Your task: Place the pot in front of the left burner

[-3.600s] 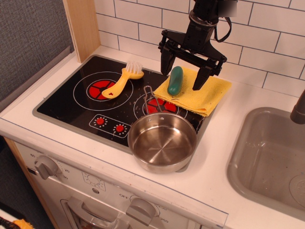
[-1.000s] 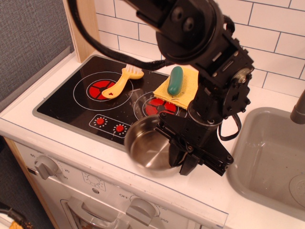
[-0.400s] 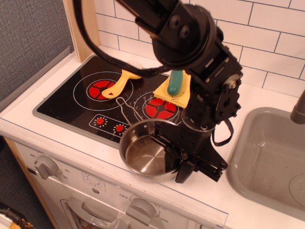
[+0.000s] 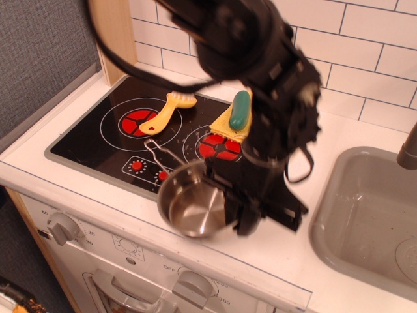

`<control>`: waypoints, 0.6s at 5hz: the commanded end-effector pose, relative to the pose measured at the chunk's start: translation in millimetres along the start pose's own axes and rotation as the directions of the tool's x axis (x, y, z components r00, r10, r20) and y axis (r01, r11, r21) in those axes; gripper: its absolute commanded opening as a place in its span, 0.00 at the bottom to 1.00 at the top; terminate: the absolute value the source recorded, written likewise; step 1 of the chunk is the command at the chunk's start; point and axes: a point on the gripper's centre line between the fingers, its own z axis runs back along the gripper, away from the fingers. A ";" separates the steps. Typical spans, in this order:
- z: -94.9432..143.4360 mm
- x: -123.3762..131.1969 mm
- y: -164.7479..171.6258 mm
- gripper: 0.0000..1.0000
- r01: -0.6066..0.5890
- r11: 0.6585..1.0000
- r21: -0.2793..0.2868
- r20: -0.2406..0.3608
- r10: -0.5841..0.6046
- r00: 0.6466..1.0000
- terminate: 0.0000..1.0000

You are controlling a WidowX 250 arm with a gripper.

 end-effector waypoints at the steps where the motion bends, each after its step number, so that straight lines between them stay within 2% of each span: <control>1: 68.8 10.6 96.6 0.00 -0.290 0.957 -0.023 0.165 0.290 0.943 0.00; 2: 44.2 13.7 143.5 0.00 -0.321 0.947 -0.009 0.109 0.320 0.941 0.00; 3: 15.8 10.3 165.4 0.00 -0.326 0.945 0.026 0.056 0.324 0.944 0.00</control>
